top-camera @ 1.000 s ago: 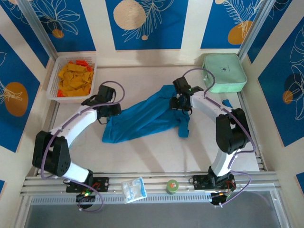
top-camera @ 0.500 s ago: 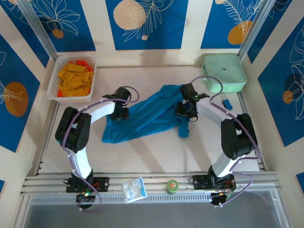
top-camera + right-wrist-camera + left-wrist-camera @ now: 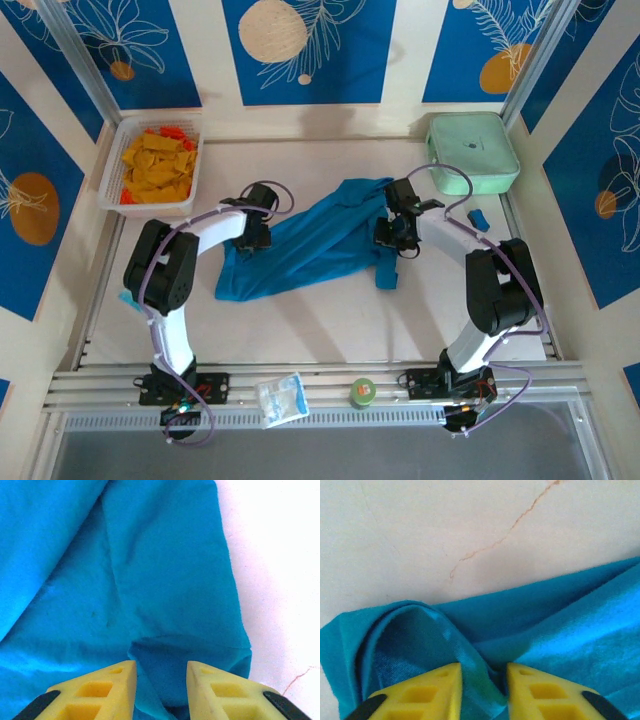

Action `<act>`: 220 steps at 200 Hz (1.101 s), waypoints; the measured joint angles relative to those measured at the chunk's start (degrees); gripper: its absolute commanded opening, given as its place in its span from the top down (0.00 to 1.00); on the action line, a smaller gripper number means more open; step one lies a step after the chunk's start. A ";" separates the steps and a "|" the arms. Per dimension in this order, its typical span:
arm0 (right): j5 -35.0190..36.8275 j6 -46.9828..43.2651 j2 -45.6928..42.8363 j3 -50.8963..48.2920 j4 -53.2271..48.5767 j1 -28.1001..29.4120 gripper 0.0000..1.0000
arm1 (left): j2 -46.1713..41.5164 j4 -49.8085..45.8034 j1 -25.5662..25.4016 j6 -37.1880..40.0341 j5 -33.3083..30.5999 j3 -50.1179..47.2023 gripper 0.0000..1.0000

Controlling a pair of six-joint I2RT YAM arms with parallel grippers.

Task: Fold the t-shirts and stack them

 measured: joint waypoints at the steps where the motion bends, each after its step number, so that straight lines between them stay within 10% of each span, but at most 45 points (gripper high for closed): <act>1: 0.00 0.02 0.00 0.00 -0.02 0.00 0.70 | 0.00 0.00 0.00 0.11 -0.04 0.00 0.80; 21: -0.24 -0.02 0.00 0.00 -0.02 0.00 0.73 | 0.00 0.02 0.00 -0.22 -0.28 0.00 1.00; 103: -0.81 0.00 0.00 0.00 -0.07 0.00 0.76 | -5.29 -4.22 1.01 1.18 -1.68 8.92 1.00; 148: -1.01 0.28 -0.09 0.00 -0.24 0.00 0.72 | -0.66 -3.10 11.80 1.73 -1.51 28.22 1.00; 189: -0.96 1.20 -1.95 -0.48 -0.72 0.02 0.52 | 7.06 0.94 16.85 -0.24 1.11 33.57 0.40; 220: -0.31 1.40 -3.37 -0.70 -2.10 0.33 0.43 | 7.39 2.43 15.39 -1.33 4.37 32.35 0.27</act>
